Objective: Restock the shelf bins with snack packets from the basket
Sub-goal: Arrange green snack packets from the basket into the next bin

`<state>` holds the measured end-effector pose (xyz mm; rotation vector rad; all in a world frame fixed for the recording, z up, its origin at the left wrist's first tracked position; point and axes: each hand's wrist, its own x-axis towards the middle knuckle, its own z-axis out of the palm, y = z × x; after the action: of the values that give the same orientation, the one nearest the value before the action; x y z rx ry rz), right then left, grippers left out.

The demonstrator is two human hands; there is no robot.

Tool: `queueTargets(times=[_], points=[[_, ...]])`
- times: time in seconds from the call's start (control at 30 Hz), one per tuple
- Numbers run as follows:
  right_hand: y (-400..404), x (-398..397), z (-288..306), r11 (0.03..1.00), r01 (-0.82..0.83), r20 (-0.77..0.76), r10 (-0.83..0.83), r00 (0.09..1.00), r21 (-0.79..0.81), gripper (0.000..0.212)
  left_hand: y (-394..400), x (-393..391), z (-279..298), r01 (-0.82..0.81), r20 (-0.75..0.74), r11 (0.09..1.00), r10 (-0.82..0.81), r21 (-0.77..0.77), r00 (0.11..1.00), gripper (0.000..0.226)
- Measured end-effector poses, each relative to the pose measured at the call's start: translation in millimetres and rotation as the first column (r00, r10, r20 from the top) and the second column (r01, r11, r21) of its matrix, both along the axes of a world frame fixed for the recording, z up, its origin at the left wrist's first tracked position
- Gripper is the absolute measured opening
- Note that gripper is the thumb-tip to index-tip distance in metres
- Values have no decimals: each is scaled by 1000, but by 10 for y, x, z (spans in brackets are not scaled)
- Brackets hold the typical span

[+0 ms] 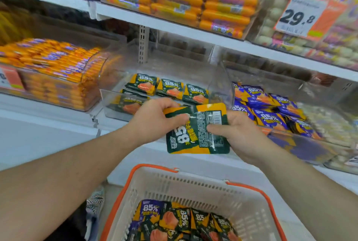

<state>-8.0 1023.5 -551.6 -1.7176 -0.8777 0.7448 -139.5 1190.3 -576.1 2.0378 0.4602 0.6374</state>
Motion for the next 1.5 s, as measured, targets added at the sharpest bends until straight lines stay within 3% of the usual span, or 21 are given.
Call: queueTargets(times=[0.07, 0.1, 0.2, 0.3, 0.33, 0.4, 0.5, 0.57, 0.6, 0.7, 0.77, 0.83, 1.0, 1.1, 1.23, 1.3, 1.33, 1.4, 1.43, 1.47, 1.5], points=[[28, 5, 296, 998, 57, 278, -66, 958, 38, 10, 30, 0, 95, -199, 190, 977, 180, 83, 965, 28], [51, 10, 435, 992, 109, 448, -129, 884, 70, 12, 57, 1, 115, -262, 259, 959, 227, 108, 939, 30], [197, 90, 762, 965, 180, 799, -260, 543, 192, 20, 188, 30, 55, -343, 238, 893, 280, 291, 930, 12], [507, 230, 794, 993, 110, 976, 24, 215, -49, 13, 275, 66, -166, -319, 64, 817, 330, 480, 942, 18], [620, 307, 728, 973, 141, 973, 161, 166, -185, 18, 271, 78, -216, -304, 53, 806, 323, 509, 945, 21], [798, 417, 588, 883, 234, 910, 369, 188, -406, 30, 241, 99, -239, -301, 63, 791, 317, 533, 946, 31], [943, 464, 394, 806, 274, 848, 465, 254, -524, 36, 233, 98, -224, -303, 64, 792, 319, 530, 946, 29], [1011, 465, 319, 765, 285, 803, 471, 364, -578, 36, 236, 81, -223, -298, 69, 799, 308, 522, 949, 25], [1049, 482, 298, 731, 276, 754, 469, 460, -624, 32, 235, 73, -225, -297, 77, 800, 303, 521, 950, 27], [1135, 564, 298, 600, 188, 548, 501, 670, -778, 25, 237, 77, -230, -299, 93, 794, 296, 529, 951, 36], [1187, 632, 302, 615, 148, 482, 422, 768, -774, 31, 248, 90, -244, -301, 97, 790, 297, 534, 950, 35], [1240, 661, 267, 665, 109, 457, 376, 806, -739, 31, 256, 94, -256, -307, 99, 787, 302, 535, 948, 34], [1282, 646, 8, 699, 42, 448, 410, 795, -714, 43, 240, 96, -245, -299, 88, 794, 299, 530, 950, 26], [1279, 682, -111, 725, 99, 412, 269, 871, -682, 71, 235, 77, -232, -283, 75, 792, 290, 541, 954, 23], [1254, 662, -127, 747, 137, 411, 194, 891, -650, 99, 219, 61, -247, -288, 69, 774, 304, 564, 950, 21], [1213, 596, -88, 780, 170, 480, 183, 858, -602, 90, 174, 74, -235, -305, 141, 706, 283, 639, 949, 18], [1176, 536, -63, 840, 206, 583, 153, 798, -502, 77, 138, 81, -208, -307, 191, 683, 242, 662, 951, 16], [1058, 415, -61, 960, 268, 851, -70, 520, -85, 57, 26, 84, -142, -230, 221, 710, 107, 666, 969, 16], [965, 352, -90, 964, 213, 906, -228, 356, 159, 48, -33, 77, -125, -161, 206, 739, 31, 654, 978, 16], [863, 320, -174, 929, 113, 895, -370, 249, 353, 39, -84, 77, -142, -70, 161, 771, -42, 632, 986, 15], [754, 286, -281, 879, 22, 857, -470, 212, 476, 31, -133, 77, -183, 40, 73, 800, -104, 599, 992, 15]])
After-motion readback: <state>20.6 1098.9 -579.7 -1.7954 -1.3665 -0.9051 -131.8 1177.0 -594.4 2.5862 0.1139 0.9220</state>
